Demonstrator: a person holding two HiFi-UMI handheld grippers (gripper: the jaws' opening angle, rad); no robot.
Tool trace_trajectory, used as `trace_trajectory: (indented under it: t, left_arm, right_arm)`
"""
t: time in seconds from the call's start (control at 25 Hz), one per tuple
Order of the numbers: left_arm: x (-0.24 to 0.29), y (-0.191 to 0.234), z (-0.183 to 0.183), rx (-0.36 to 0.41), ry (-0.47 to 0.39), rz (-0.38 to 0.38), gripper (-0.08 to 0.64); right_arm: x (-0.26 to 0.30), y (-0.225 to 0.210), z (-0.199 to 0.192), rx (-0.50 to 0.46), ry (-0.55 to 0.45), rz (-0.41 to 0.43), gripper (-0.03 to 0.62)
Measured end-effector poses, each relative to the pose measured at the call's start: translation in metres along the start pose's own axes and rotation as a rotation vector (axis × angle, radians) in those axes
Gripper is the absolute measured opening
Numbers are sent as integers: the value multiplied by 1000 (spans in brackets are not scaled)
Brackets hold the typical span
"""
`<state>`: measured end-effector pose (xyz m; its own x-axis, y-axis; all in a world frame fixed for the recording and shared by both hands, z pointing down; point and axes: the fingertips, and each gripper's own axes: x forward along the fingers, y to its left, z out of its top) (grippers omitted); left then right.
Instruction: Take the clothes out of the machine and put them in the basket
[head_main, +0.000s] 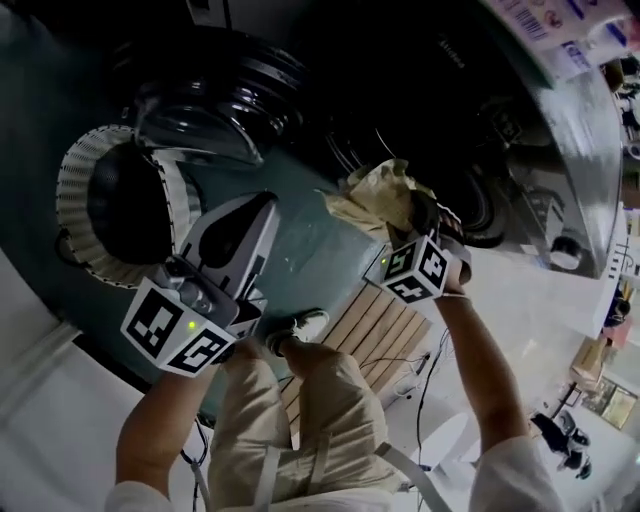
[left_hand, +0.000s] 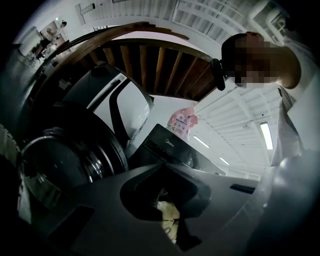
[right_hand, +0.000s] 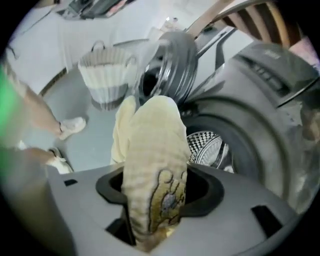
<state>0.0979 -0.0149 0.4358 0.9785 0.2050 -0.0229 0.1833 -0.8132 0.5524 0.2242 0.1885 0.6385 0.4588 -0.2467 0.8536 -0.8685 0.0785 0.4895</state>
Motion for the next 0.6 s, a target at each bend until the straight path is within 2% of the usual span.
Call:
trace_trajectory:
  t: [0.2,0.28,0.44,0.6]
  left_arm:
    - [-43,-31,65,-7,-27,160,14]
    - [-66,-45,99,-4,-59,218,14]
    - [-109,-62,174,61,-133,315,14]
    - [-170,-58,235,44,-220,406,14]
  right_arm:
    - [-71,-19,25,28,-87,28,267]
    - [-104,-25,39,1,-110,49,267]
    - [-154,-35,82,-49,-172,80,267]
    - [-209,-29,140,-121,-204,113,267]
